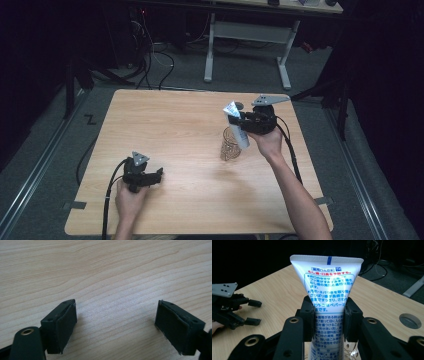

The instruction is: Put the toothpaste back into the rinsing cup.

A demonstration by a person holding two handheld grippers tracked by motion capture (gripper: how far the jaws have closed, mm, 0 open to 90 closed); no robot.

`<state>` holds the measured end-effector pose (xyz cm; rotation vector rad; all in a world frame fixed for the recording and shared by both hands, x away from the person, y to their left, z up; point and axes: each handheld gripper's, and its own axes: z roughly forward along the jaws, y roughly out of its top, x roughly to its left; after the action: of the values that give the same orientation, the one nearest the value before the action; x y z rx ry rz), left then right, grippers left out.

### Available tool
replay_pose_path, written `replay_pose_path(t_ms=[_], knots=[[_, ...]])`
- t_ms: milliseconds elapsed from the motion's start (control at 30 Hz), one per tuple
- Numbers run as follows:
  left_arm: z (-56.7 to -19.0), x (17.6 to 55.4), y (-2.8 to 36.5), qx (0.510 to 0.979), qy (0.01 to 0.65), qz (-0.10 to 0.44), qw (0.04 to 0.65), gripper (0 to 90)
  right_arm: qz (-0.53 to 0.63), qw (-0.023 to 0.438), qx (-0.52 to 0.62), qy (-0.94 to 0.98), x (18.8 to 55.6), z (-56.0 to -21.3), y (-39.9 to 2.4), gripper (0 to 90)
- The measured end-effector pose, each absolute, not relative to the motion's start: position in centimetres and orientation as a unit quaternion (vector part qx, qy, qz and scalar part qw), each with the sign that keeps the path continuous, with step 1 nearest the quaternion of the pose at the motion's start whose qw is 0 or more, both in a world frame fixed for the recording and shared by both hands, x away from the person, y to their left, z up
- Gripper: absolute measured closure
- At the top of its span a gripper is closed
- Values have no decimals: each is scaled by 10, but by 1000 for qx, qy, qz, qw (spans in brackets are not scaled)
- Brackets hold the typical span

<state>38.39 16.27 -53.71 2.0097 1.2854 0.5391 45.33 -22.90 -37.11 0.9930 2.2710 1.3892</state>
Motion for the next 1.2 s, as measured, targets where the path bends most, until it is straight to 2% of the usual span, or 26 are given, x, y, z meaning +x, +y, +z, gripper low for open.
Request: replay_pose_path(t_ms=[800, 1200], knots=[[-537, 384, 163, 773, 494, 208, 341, 176, 474, 177, 373, 778, 475, -381, -225, 669], [-537, 384, 163, 773, 494, 207, 341, 176, 458, 174, 379, 785, 483, -389, -218, 666]])
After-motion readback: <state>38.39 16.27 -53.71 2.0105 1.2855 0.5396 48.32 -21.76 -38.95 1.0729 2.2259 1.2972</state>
